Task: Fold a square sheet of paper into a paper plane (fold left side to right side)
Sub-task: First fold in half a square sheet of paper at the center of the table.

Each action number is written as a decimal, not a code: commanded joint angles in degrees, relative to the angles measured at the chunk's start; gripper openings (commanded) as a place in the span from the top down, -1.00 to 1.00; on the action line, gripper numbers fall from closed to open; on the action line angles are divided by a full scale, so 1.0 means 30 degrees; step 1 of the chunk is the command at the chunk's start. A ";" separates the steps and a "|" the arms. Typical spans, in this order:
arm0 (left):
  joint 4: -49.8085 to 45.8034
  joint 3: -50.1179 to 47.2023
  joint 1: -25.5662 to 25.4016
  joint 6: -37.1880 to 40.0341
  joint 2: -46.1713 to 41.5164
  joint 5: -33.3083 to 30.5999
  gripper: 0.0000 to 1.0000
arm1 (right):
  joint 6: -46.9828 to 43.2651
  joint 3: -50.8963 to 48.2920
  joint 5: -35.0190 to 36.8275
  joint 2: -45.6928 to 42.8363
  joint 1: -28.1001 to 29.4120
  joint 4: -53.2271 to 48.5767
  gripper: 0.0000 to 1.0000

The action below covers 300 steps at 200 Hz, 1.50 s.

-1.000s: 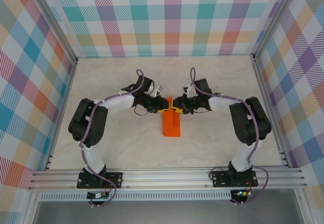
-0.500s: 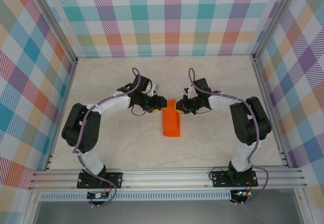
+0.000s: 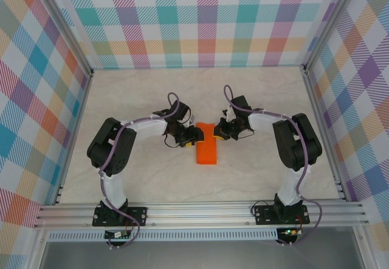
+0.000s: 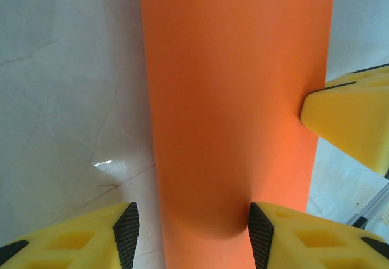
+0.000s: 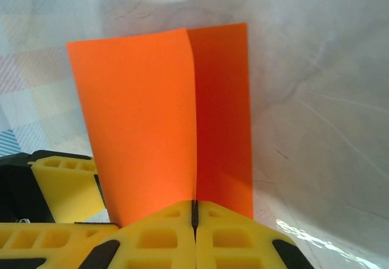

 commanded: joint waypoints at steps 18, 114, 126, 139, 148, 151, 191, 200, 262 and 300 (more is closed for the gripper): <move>-0.0077 0.0597 -0.0318 -0.0610 0.0338 -0.0708 -0.05 | -0.0522 0.0125 0.0196 0.0217 0.0103 -0.0401 0.81; -0.0927 0.1211 -0.0618 -0.0480 0.1105 -0.1397 0.02 | -0.1692 -0.0495 0.4094 -0.3268 0.0042 -0.2417 0.09; -0.0950 0.1183 -0.0618 -0.0412 0.1089 -0.1368 0.03 | -0.1914 -0.0502 0.4235 -0.3376 0.0051 -0.2896 0.10; -0.1121 0.1211 -0.0675 -0.0253 0.1105 -0.1367 0.06 | -0.2044 -0.0636 0.4018 -0.3350 0.0056 -0.3099 0.15; -0.1309 0.1212 -0.0704 -0.0095 0.1104 -0.1481 0.07 | -0.2018 -0.0826 0.3900 -0.3294 0.0050 -0.3086 0.19; -0.1362 0.1198 -0.0706 -0.0046 0.1097 -0.1506 0.07 | -0.1975 -0.0907 0.3843 -0.3297 0.0048 -0.3051 0.20; -0.1821 0.1353 -0.0776 0.0538 0.1086 -0.1510 0.09 | -0.1664 -0.1717 0.3182 -0.3019 0.0081 -0.2407 0.26; -0.1932 0.1429 -0.0816 0.0654 0.1119 -0.1536 0.09 | -0.1641 -0.1783 0.3144 -0.2962 0.0101 -0.2393 0.27; -0.2373 0.1856 -0.1014 0.0913 0.1454 -0.1834 0.07 | -0.1499 -0.1946 0.3060 -0.3319 0.0102 -0.2342 0.28; -0.2405 0.2004 -0.1054 0.0613 0.1572 -0.1924 0.07 | -0.1392 -0.2103 0.3001 -0.3533 0.0103 -0.2324 0.28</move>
